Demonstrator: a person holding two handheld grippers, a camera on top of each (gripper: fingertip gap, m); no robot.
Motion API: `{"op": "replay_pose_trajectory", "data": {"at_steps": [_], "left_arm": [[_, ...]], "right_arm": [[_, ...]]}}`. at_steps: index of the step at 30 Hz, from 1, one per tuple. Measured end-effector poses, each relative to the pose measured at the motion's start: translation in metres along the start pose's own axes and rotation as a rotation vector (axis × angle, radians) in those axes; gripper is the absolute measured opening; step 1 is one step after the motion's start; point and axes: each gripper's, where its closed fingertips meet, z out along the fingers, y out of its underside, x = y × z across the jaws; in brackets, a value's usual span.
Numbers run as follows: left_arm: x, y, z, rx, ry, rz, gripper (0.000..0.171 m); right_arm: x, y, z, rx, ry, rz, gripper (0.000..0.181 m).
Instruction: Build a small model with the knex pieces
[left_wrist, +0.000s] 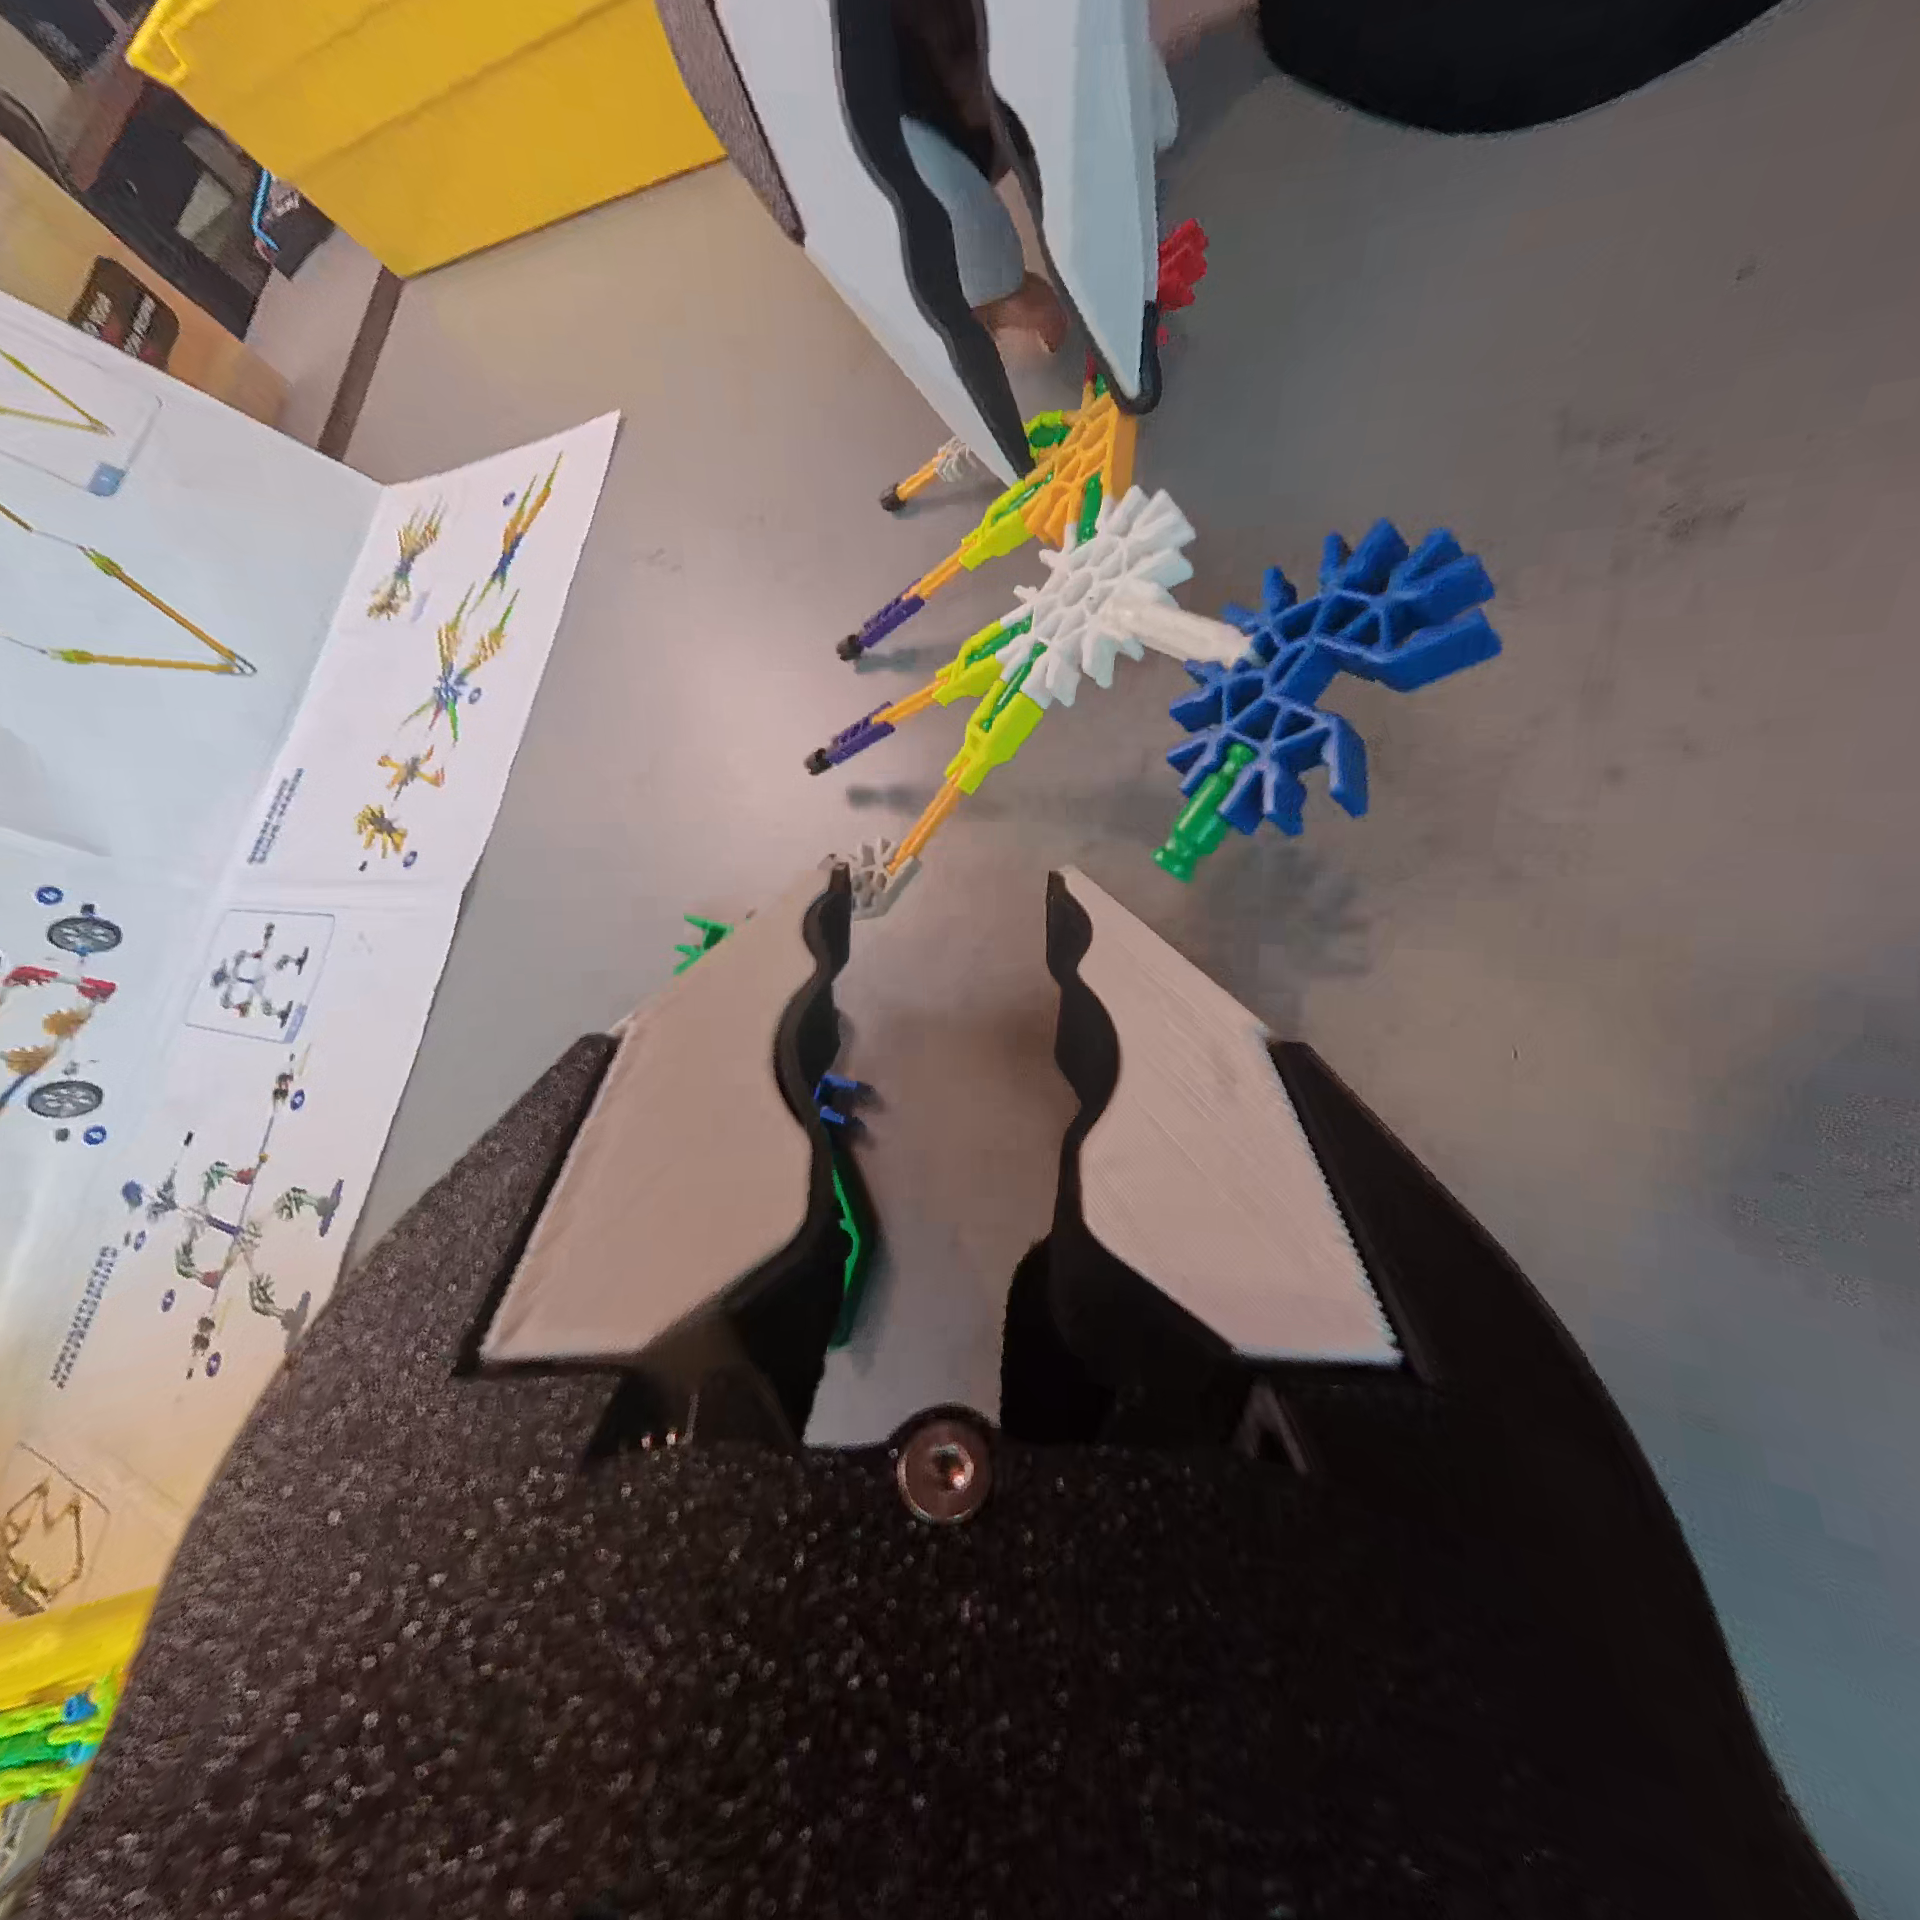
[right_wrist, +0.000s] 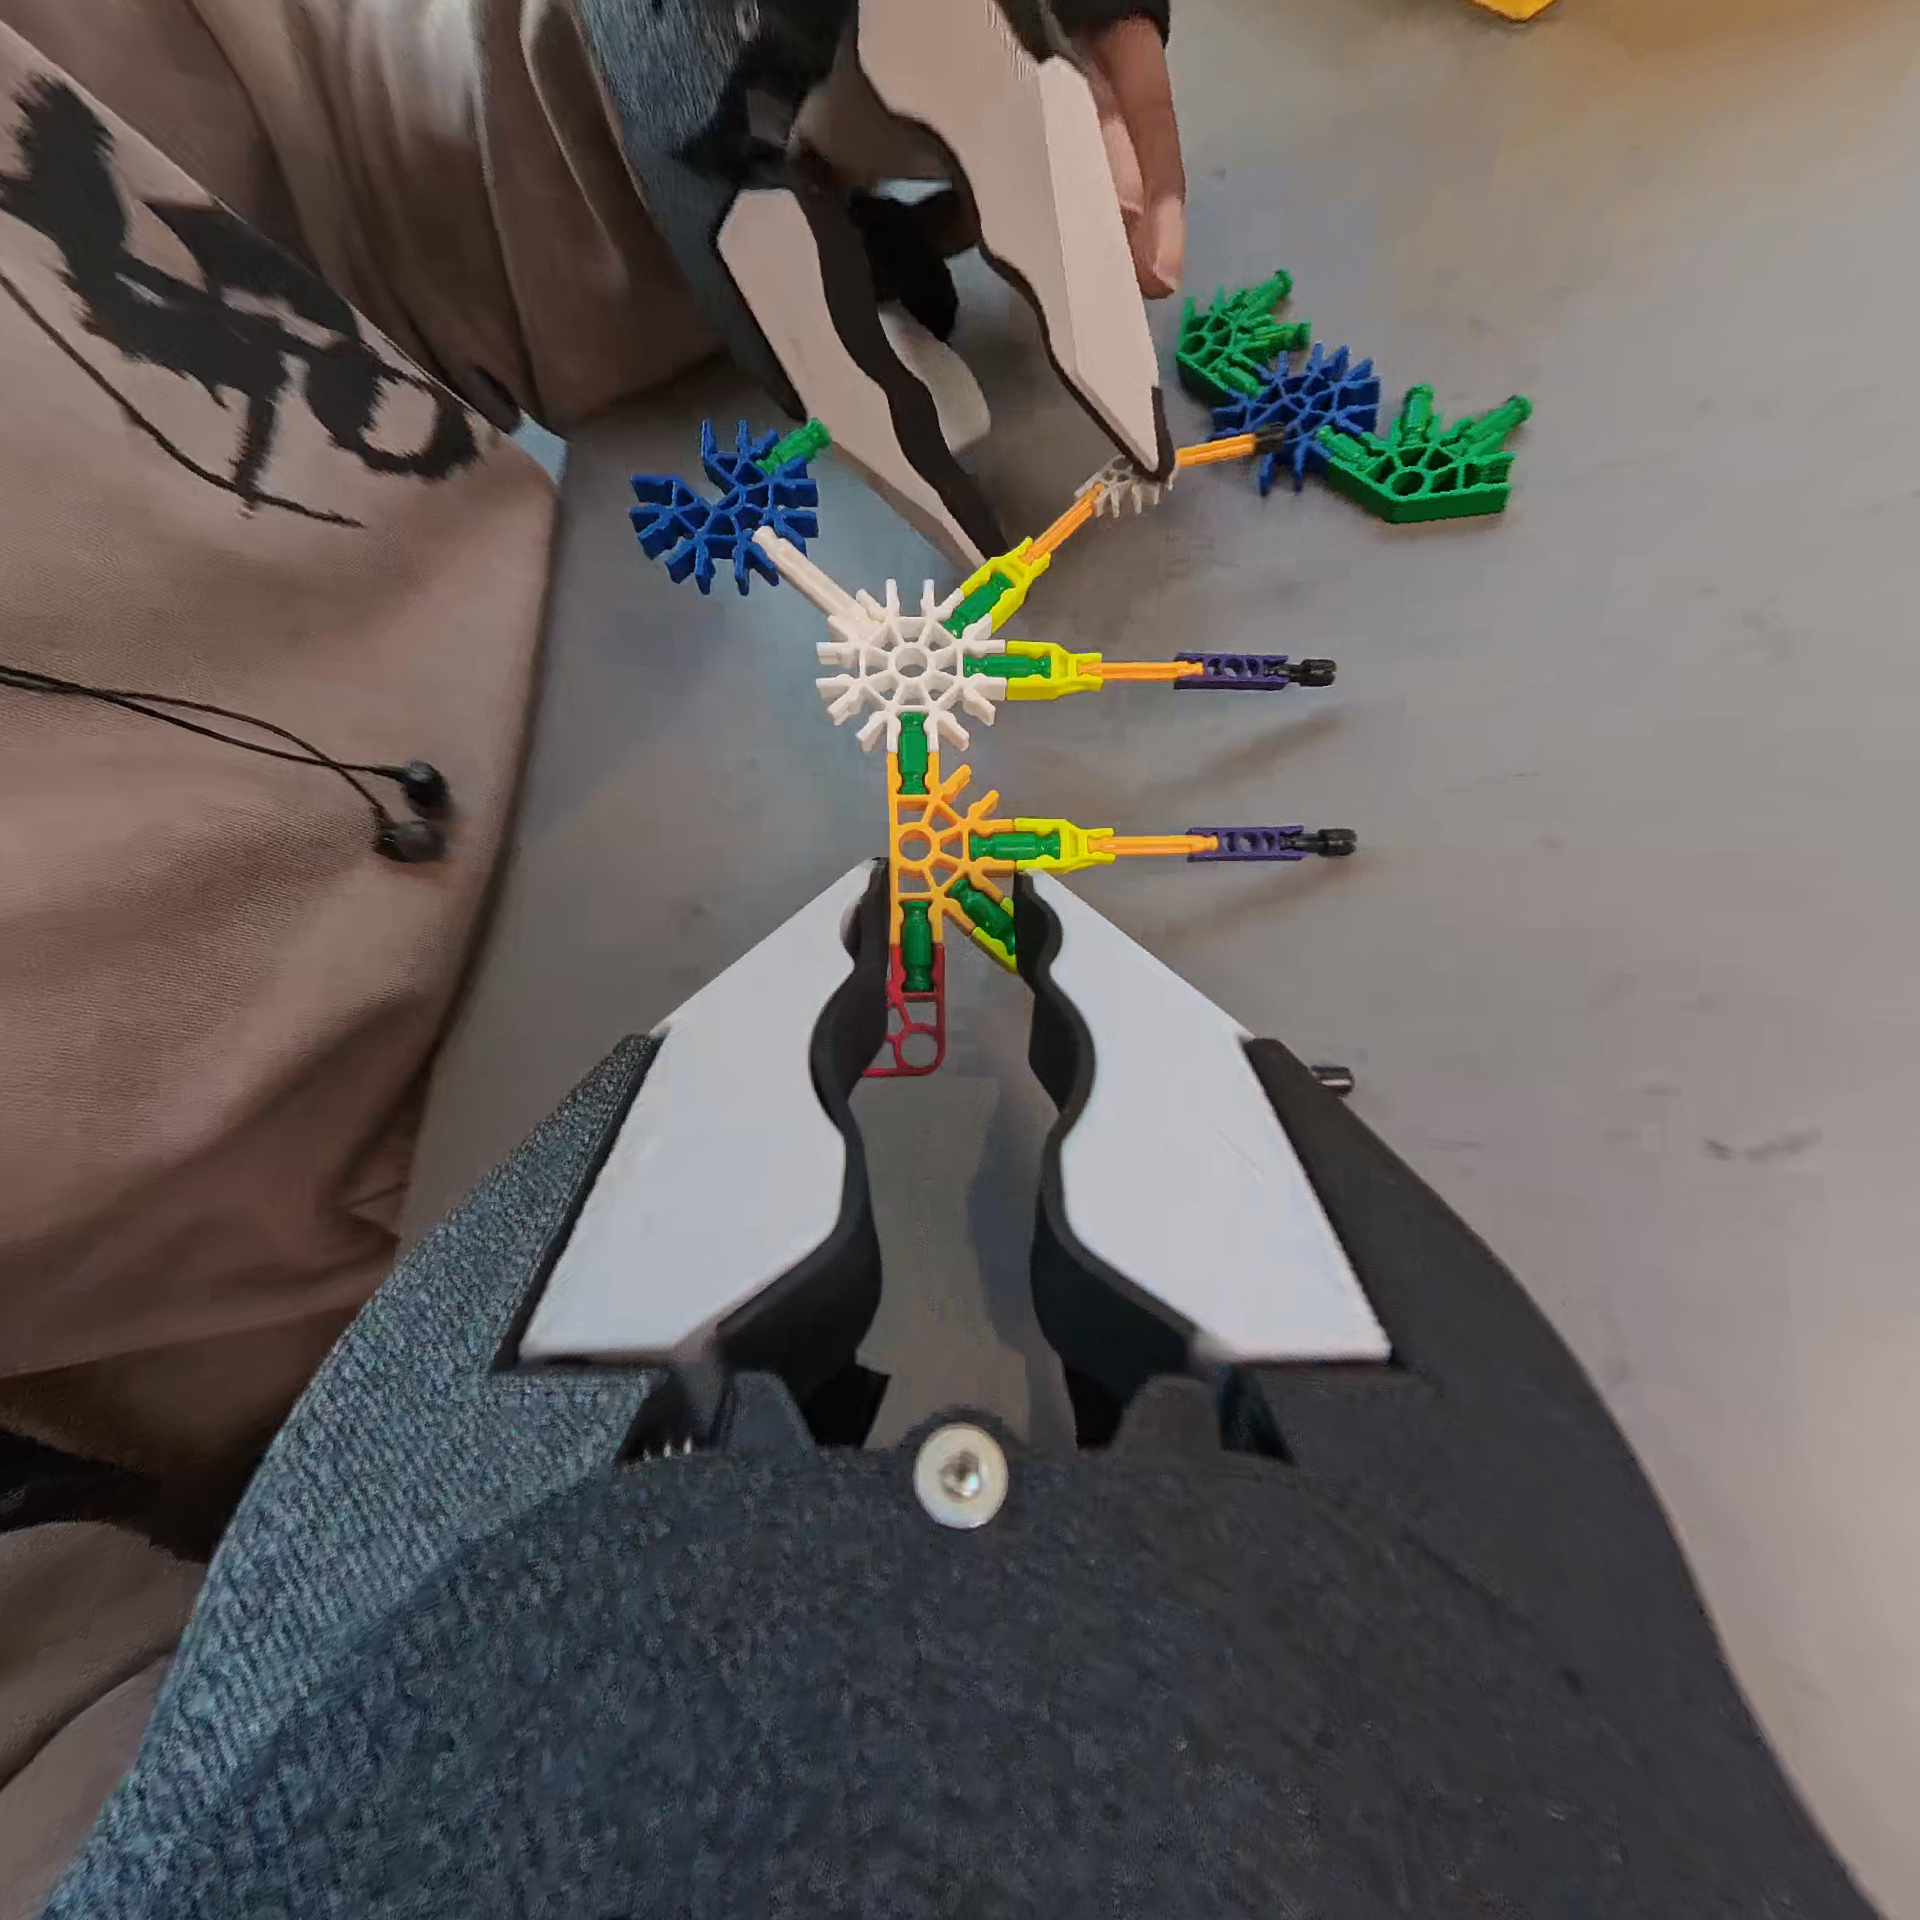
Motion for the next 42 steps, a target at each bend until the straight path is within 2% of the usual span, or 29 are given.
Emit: {"op": "replay_pose_trajectory", "data": {"at_steps": [2, 3, 4, 6, 8, 11, 13, 16, 17, 20, 22, 24, 27, 29, 30, 32, 34, 42], "left_arm": [[-0.003, -0.005, 0.005, -0.01, -0.054, 0.044, 0.033], [-0.005, -0.006, 0.007, -0.02, -0.084, 0.064, 0.025], [-0.005, -0.008, 0.008, -0.023, -0.094, 0.074, 0.013], [-0.003, -0.008, 0.007, -0.016, -0.062, 0.021, 0.008], [-0.004, -0.01, 0.002, 0.022, -0.002, -0.122, 0.006], [-0.003, -0.018, -0.005, 0.105, 0.136, -0.38, 0.002], [-0.002, -0.026, -0.011, 0.169, 0.226, -0.494, 0.002], [0.001, -0.032, -0.014, 0.222, 0.314, -0.573, 0.002], [0.002, -0.032, -0.013, 0.226, 0.327, -0.577, 0.002], [0.009, -0.034, -0.011, 0.228, 0.363, -0.559, 0.002], [0.011, -0.035, -0.009, 0.218, 0.358, -0.536, 0.002], [0.012, -0.033, -0.006, 0.191, 0.345, -0.536, 0.002], [0.013, -0.026, -0.008, 0.152, 0.341, -0.54, 0.006], [0.012, -0.022, -0.013, 0.133, 0.343, -0.54, 0.023], [0.011, -0.018, -0.015, 0.12, 0.336, -0.541, 0.024], [0.007, -0.01, -0.014, 0.085, 0.299, -0.534, 0.022], [0.008, -0.007, -0.012, 0.065, 0.289, -0.528, 0.013], [0.011, 0.006, 0.004, -0.03, 0.221, -0.469, 0.008]], "right_arm": [[-0.007, -0.002, -0.001, 0.044, -0.094, 0.088, 0.022], [-0.009, -0.005, -0.001, 0.07, -0.119, 0.11, 0.022], [-0.011, -0.008, -0.002, 0.088, -0.145, 0.121, 0.022], [-0.011, -0.014, -0.006, 0.123, -0.135, 0.106, 0.022], [-0.002, -0.03, -0.016, 0.213, -0.056, 0.06, 0.023], [-0.013, -0.063, -0.042, 0.38, 0.025, -0.119, 0.054], [-0.026, -0.077, -0.056, 0.447, 0.06, -0.203, 0.063], [-0.009, -0.069, -0.052, 0.352, 0.255, -0.286, 0.068], [-0.003, -0.063, -0.046, 0.316, 0.279, -0.294, 0.068], [0.003, -0.055, -0.023, 0.242, 0.254, -0.272, 0.051], [0.005, -0.045, -0.007, 0.139, 0.262, -0.316, 0.031], [0.006, -0.043, 0.002, 0.095, 0.279, -0.344, 0.007], [0.004, -0.043, 0.003, 0.085, 0.278, -0.344, 0.005], [0.008, -0.042, -0.001, 0.085, 0.3, -0.332, 0.005], [0.009, -0.041, -0.003, 0.087, 0.3, -0.325, 0.005], [0.012, -0.041, -0.005, 0.093, 0.307, -0.314, 0.005], [0.012, -0.041, -0.005, 0.095, 0.302, -0.305, 0.005], [0.012, -0.041, -0.005, 0.121, 0.272, -0.275, 0.005]]}}
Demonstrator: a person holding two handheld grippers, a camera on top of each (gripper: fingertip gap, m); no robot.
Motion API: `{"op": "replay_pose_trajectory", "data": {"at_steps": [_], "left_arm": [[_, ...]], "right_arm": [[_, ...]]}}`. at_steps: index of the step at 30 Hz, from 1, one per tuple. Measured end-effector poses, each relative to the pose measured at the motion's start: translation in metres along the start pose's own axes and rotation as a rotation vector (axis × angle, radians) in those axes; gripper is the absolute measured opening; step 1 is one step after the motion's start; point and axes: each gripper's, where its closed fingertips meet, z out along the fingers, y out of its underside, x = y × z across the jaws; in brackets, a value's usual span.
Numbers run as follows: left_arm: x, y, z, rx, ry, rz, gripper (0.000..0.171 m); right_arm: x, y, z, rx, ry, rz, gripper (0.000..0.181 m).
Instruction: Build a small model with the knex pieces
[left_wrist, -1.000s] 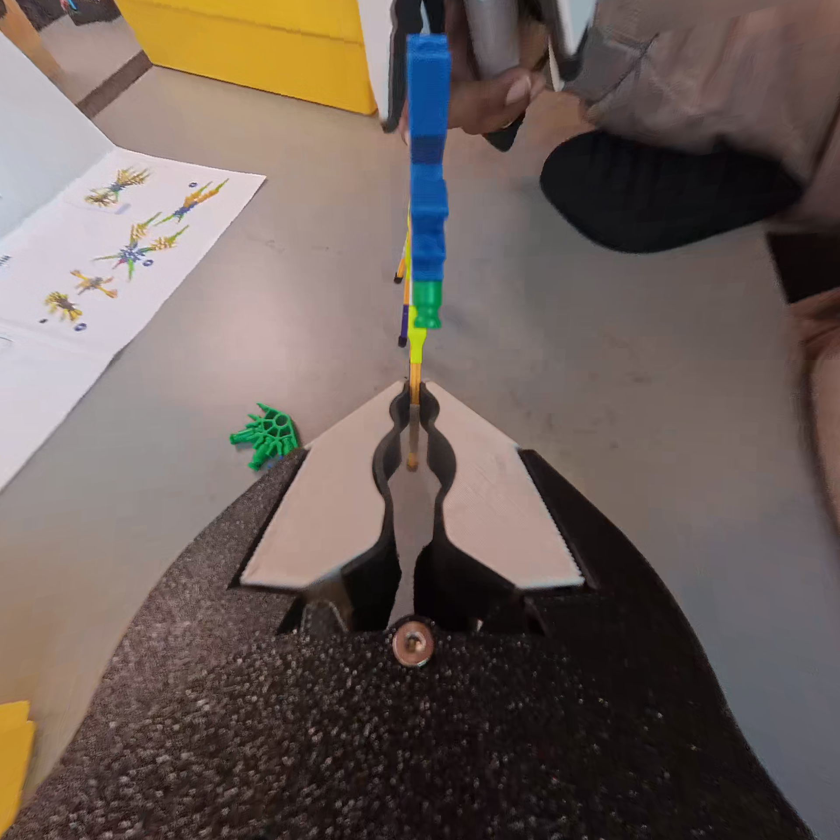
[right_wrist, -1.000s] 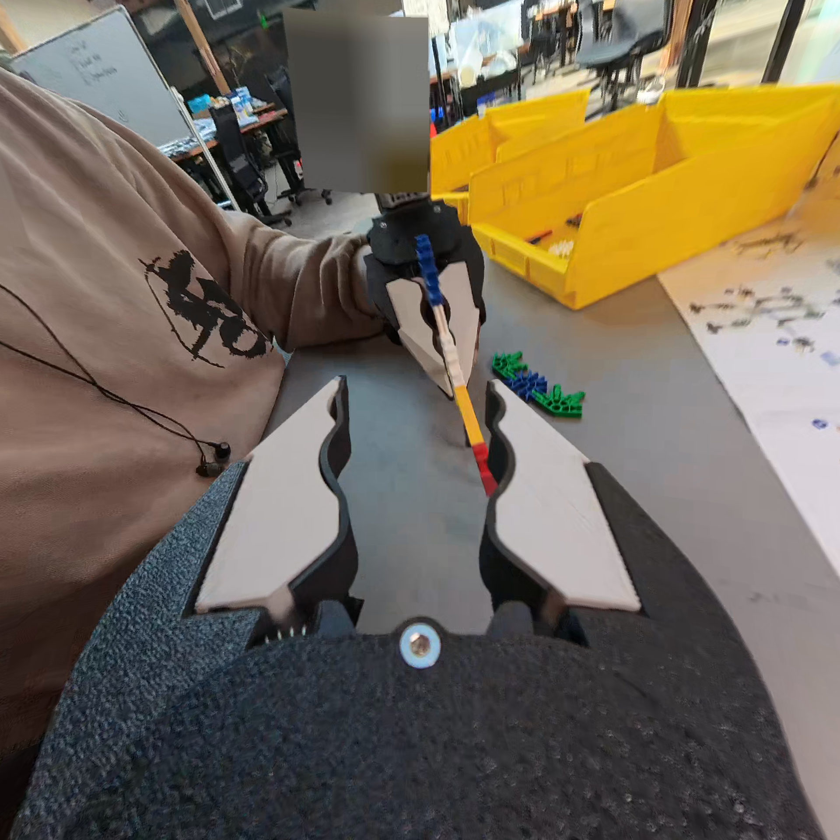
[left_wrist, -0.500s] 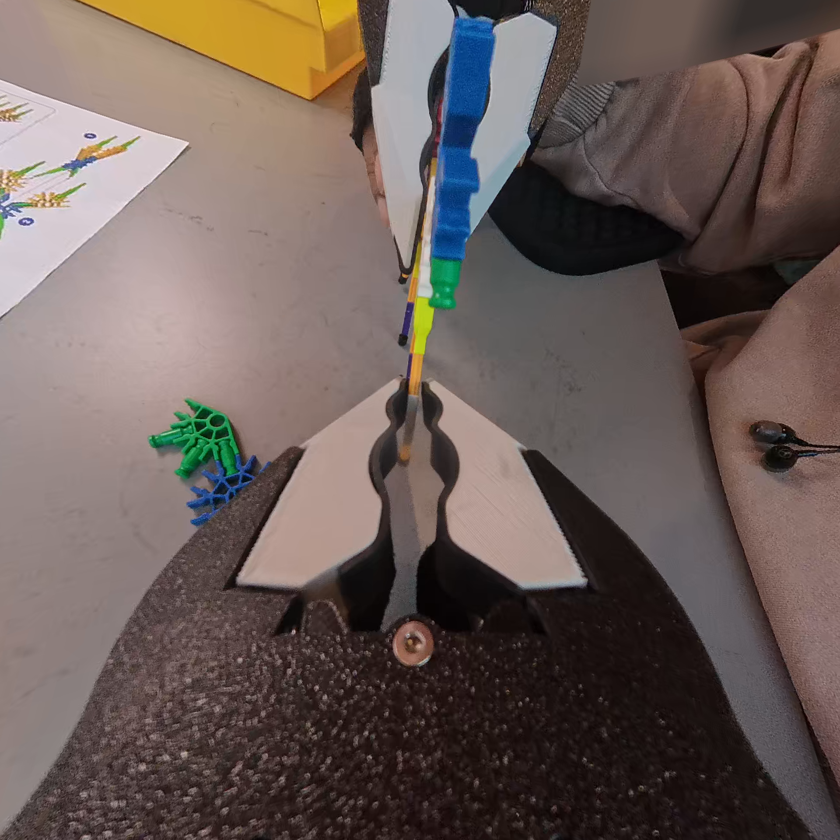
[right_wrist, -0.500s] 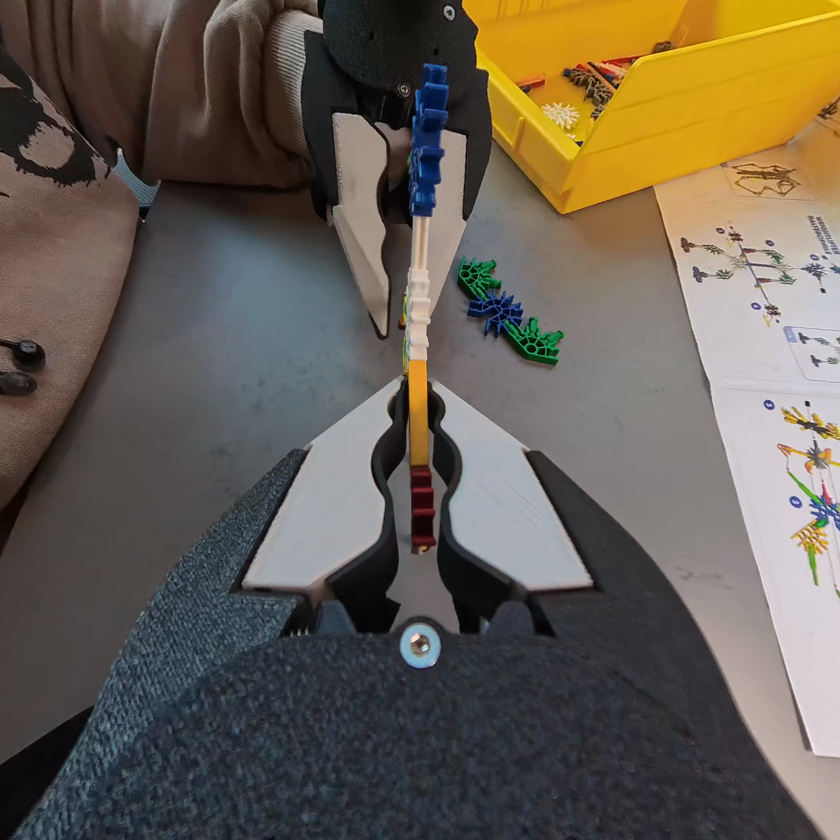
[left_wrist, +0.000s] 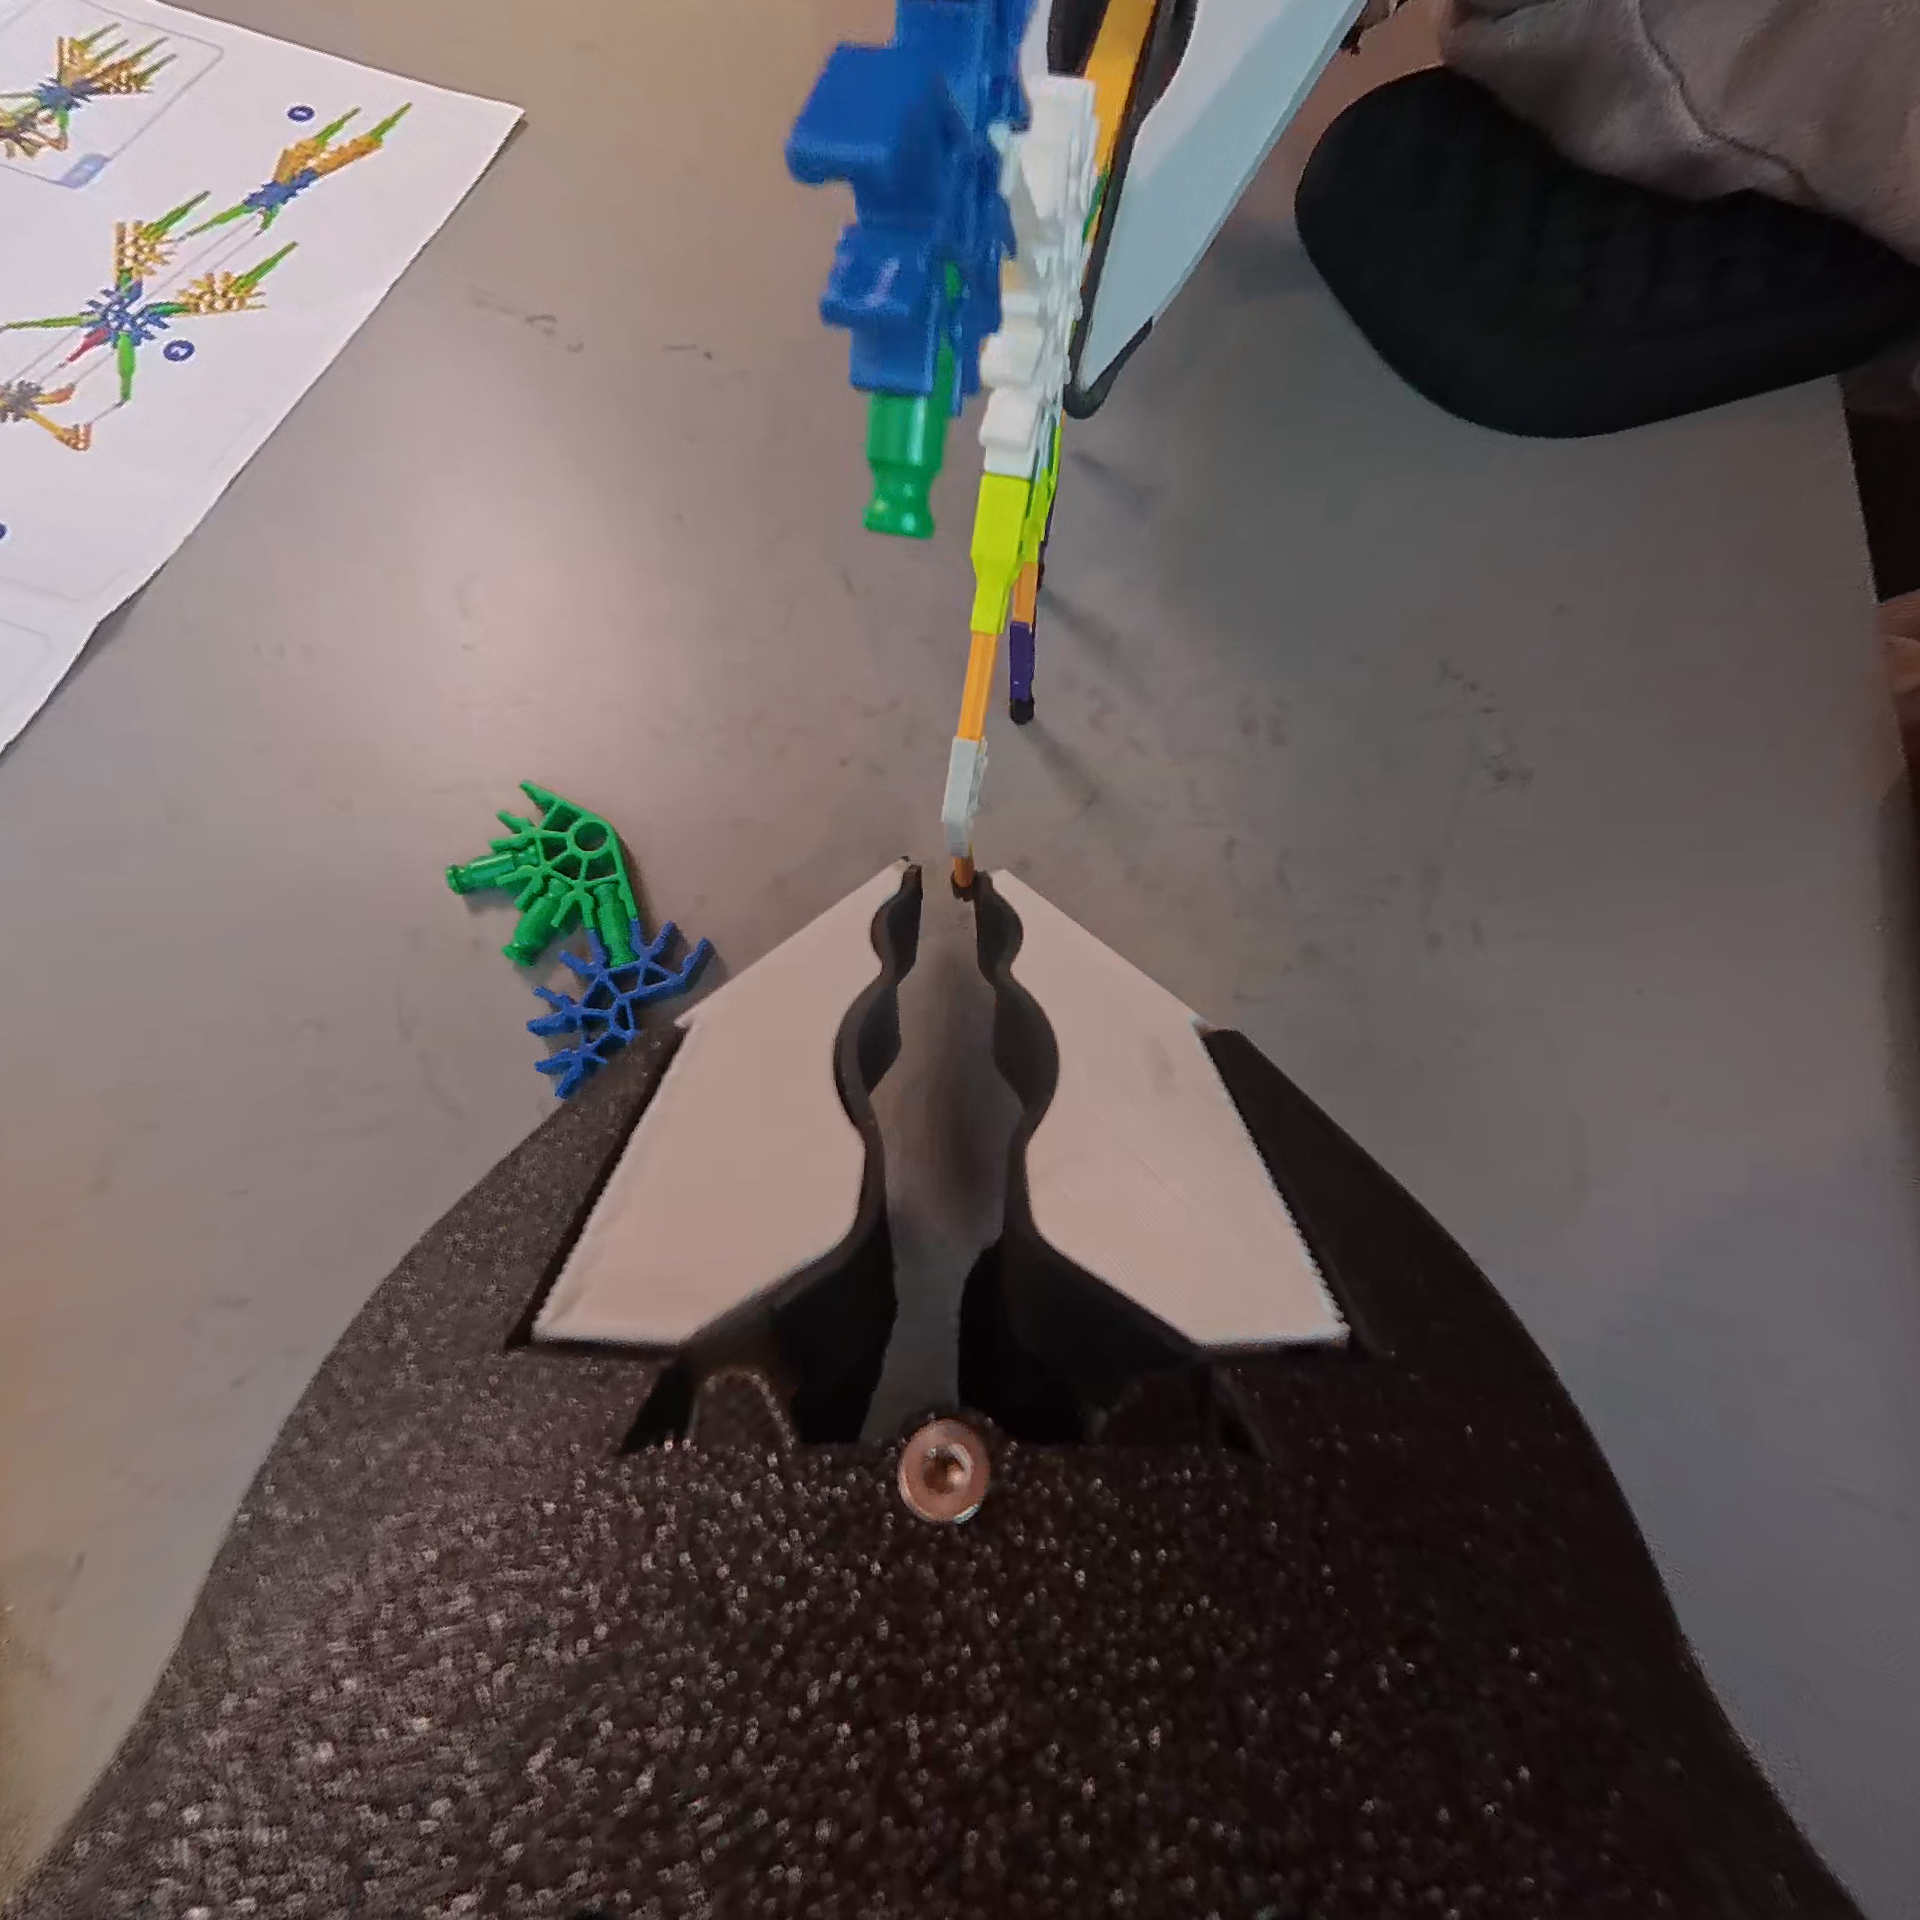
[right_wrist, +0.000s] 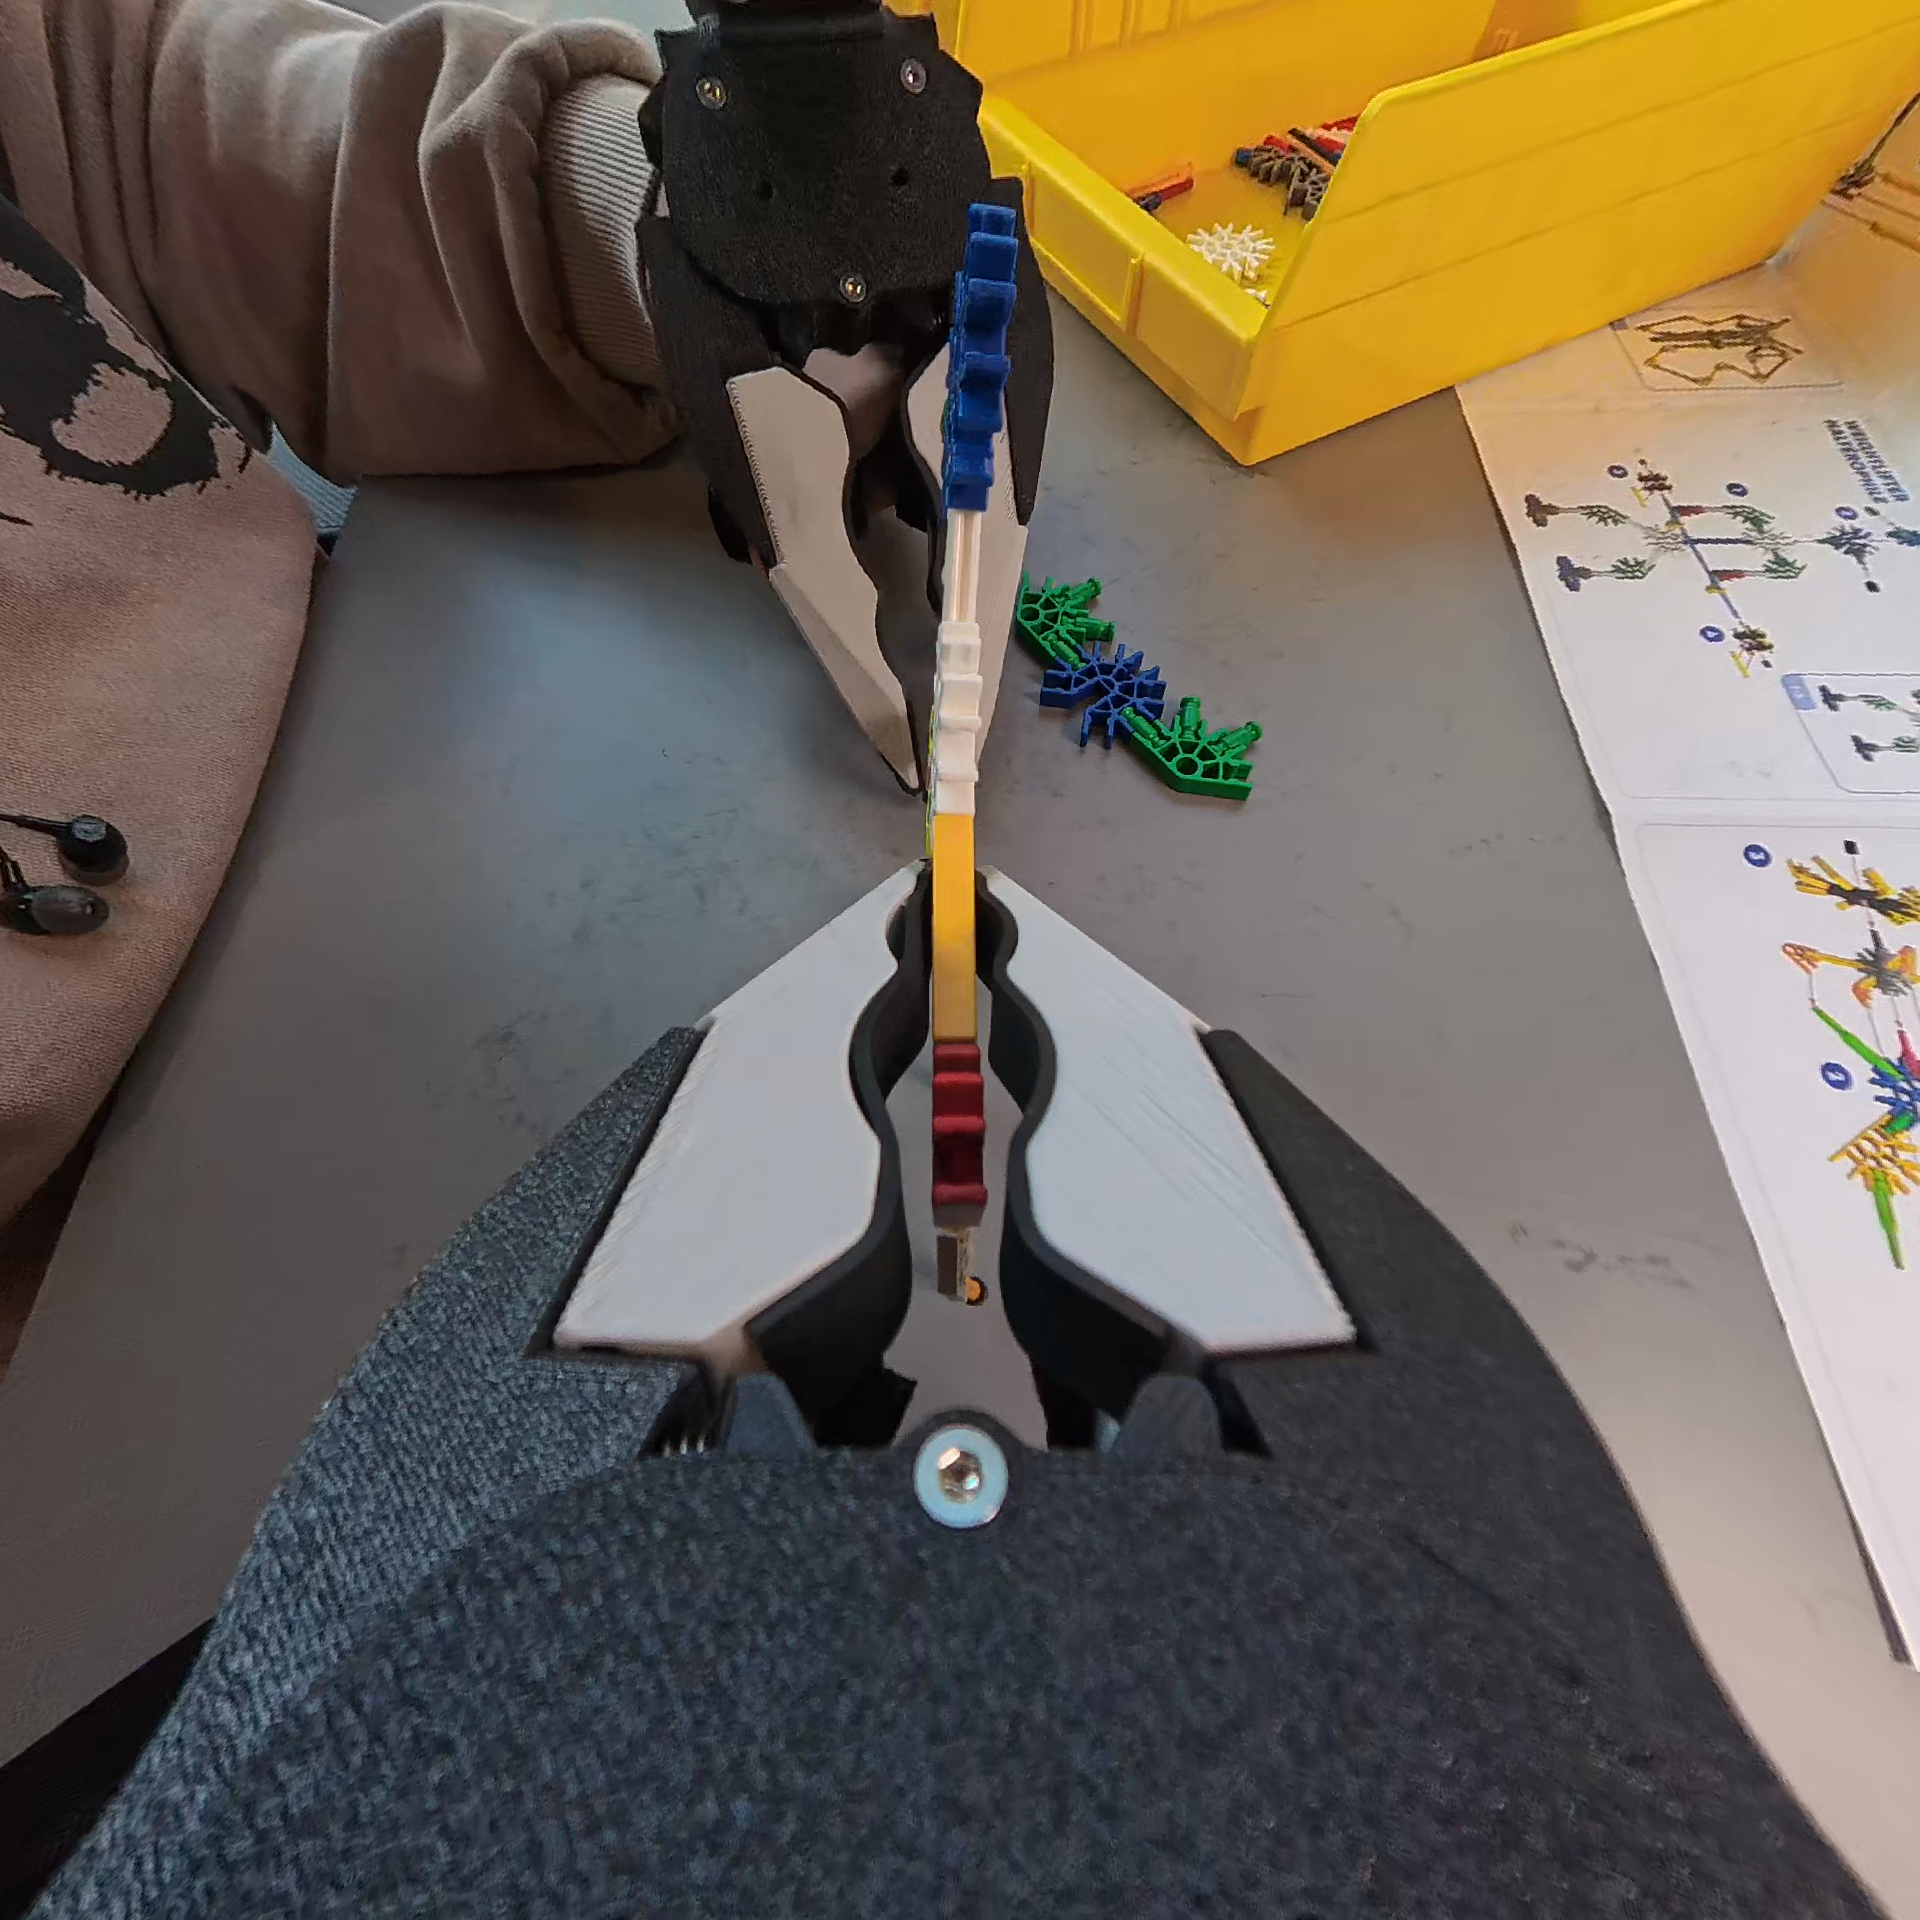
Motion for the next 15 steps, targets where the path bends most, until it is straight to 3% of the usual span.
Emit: {"op": "replay_pose_trajectory", "data": {"at_steps": [9, 15], "left_arm": [[0.0013, 0.0019, 0.0092, -0.037, -0.072, 0.151, 0.004], [0.0015, 0.0003, 0.0052, -0.014, -0.033, 0.066, 0.007]], "right_arm": [[0.0007, -0.0015, -0.0009, 0.006, 0.0, 0.026, 0.005], [0.0, 0.0002, -0.0019, 0.017, -0.007, 0.017, 0.004]]}}
